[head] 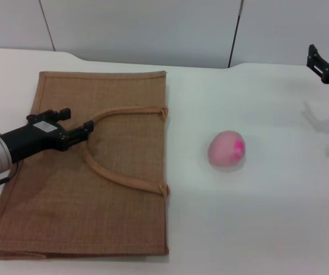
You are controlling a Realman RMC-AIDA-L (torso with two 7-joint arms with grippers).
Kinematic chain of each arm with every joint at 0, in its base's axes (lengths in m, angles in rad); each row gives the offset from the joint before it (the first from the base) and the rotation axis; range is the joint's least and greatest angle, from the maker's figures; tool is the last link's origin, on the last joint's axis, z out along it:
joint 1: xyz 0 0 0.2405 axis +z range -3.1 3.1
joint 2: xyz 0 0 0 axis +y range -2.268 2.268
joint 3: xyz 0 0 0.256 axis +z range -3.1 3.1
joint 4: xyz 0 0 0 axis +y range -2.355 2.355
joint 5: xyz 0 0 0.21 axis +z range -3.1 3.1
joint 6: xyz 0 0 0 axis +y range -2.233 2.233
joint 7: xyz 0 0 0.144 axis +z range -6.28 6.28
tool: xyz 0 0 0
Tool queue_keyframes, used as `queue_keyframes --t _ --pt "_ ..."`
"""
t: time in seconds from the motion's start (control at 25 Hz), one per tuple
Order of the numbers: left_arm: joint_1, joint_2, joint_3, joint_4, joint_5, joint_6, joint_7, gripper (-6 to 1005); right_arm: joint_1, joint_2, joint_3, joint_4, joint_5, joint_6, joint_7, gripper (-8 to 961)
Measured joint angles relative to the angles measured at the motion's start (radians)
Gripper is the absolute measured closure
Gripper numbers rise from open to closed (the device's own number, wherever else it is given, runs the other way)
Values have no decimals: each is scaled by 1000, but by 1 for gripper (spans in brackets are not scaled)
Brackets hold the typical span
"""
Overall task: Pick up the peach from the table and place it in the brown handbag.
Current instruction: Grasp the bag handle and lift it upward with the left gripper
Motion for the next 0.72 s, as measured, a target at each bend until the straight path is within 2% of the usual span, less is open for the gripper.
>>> queue_keyframes --t 0.32,0.72 --pt "-5 0 -2 -2 9 32 -7 268 -1 0 0 0 0 0 0 56" --pt "-22 -16 -2 -19 15 84 -8 280 3 1 -3 -2 0 0 0 56"
